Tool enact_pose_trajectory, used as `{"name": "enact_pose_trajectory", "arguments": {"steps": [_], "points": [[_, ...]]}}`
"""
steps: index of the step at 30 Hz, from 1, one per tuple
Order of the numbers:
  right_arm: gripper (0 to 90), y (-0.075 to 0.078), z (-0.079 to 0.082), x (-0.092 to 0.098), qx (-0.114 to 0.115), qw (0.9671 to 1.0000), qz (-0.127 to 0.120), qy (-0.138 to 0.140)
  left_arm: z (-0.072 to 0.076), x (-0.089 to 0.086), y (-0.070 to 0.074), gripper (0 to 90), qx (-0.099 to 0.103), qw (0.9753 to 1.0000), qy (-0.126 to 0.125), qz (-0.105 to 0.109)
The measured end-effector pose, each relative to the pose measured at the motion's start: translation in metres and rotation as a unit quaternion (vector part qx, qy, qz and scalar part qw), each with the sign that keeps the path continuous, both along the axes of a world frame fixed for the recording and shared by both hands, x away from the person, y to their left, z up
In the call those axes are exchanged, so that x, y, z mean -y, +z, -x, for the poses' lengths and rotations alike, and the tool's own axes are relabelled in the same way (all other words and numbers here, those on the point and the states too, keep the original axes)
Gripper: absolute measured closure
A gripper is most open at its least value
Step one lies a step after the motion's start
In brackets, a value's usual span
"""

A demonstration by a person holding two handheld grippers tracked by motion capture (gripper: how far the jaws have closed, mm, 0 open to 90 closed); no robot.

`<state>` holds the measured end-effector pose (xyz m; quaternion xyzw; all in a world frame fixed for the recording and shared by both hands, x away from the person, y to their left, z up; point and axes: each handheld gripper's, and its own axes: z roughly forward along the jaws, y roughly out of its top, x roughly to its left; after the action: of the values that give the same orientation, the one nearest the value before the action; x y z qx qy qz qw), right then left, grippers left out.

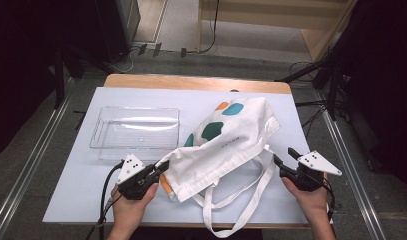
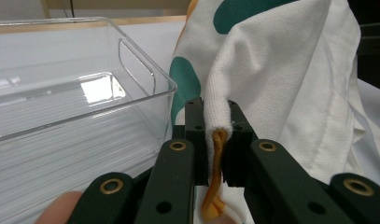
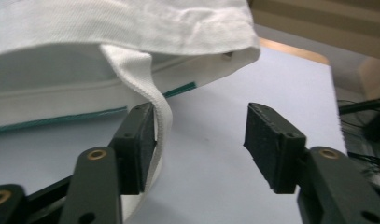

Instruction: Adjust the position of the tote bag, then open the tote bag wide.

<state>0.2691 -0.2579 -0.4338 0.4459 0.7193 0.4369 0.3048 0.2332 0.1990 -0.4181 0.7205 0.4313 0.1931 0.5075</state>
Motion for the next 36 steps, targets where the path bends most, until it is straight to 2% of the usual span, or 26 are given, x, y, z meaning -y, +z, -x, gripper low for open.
{"name": "enact_pose_trajectory", "arguments": {"steps": [3,7,9,11,12,13,14,15,16,18,20,22,24,26,28,29,32,33,34,36], "points": [[34.0,-0.002,0.012,-0.001,0.002,0.9994,-0.016,0.030,0.003,0.002,0.000,84.4,0.004,1.0000,0.001,-0.004],[16.6,0.003,0.027,-0.022,0.009,0.9981,-0.003,0.060,0.007,0.007,0.002,84.4,0.012,0.9998,0.004,-0.013],[15.0,0.013,0.033,-0.031,0.020,0.9975,-0.010,0.067,0.008,0.007,0.003,84.3,0.012,0.9998,0.005,-0.014],[14.9,0.023,0.038,-0.034,0.031,0.9957,-0.026,0.083,0.008,0.006,0.002,84.2,0.010,0.9998,0.006,-0.015],[14.5,0.029,0.041,-0.034,0.038,0.9938,-0.040,0.097,0.008,0.007,0.002,84.2,0.010,0.9998,0.008,-0.014],[14.5,0.029,0.041,-0.034,0.038,0.9938,-0.040,0.097,0.008,0.007,0.002,84.2,0.010,0.9998,0.008,-0.014],[14.5,0.039,0.042,-0.035,0.054,0.9923,-0.047,0.101,0.010,0.008,0.003,84.2,0.016,0.9995,0.010,-0.024],[14.4,0.042,0.041,-0.035,0.058,0.9919,-0.048,0.102,0.010,0.008,0.003,84.2,0.016,0.9995,0.010,-0.024],[14.6,0.045,0.036,-0.036,0.061,0.9921,-0.049,0.099,0.009,0.010,0.003,84.1,0.017,0.9994,0.009,-0.028],[16.4,0.048,0.020,-0.035,0.063,0.9946,-0.049,0.066,0.009,0.010,0.003,84.2,0.016,0.9994,0.011,-0.027],[17.1,0.048,-0.003,-0.031,0.047,0.9969,-0.058,0.027,0.008,0.009,0.003,84.1,0.015,0.9995,0.010,-0.027],[16.8,0.043,-0.029,-0.026,0.029,0.9971,-0.071,-0.003,0.008,0.008,0.002,84.1,0.015,0.9995,0.009,-0.025],[15.1,0.037,-0.051,-0.022,0.013,0.9965,-0.081,-0.018,0.007,0.008,0.002,84.0,0.016,0.9995,0.009,-0.025],[14.7,0.031,-0.071,-0.017,-0.006,0.9952,-0.096,-0.016,0.007,0.008,0.002,84.0,0.016,0.9995,0.009,-0.025],[15.1,0.024,-0.087,-0.016,-0.023,0.9952,-0.092,-0.023,0.007,0.008,0.002,84.0,0.016,0.9995,0.009,-0.025],[14.8,0.020,-0.095,-0.015,-0.034,0.9943,-0.100,-0.015,0.007,0.008,0.002,84.0,0.016,0.9995,0.008,-0.024],[15.1,0.011,-0.109,-0.009,-0.058,0.9904,-0.125,0.002,0.007,0.007,0.001,84.0,0.017,0.9996,0.006,-0.024],[15.1,0.011,-0.109,-0.009,-0.058,0.9904,-0.125,0.002,0.007,0.007,0.001,84.0,0.017,0.9996,0.006,-0.024],[16.7,0.003,-0.117,-0.008,-0.079,0.9869,-0.139,0.026,0.007,0.007,0.001,84.0,0.017,0.9996,0.004,-0.022],[18.0,-0.005,-0.122,-0.009,-0.104,0.9821,-0.149,0.051,0.007,0.007,0.000,84.0,0.017,0.9996,0.000,-0.021]]}}
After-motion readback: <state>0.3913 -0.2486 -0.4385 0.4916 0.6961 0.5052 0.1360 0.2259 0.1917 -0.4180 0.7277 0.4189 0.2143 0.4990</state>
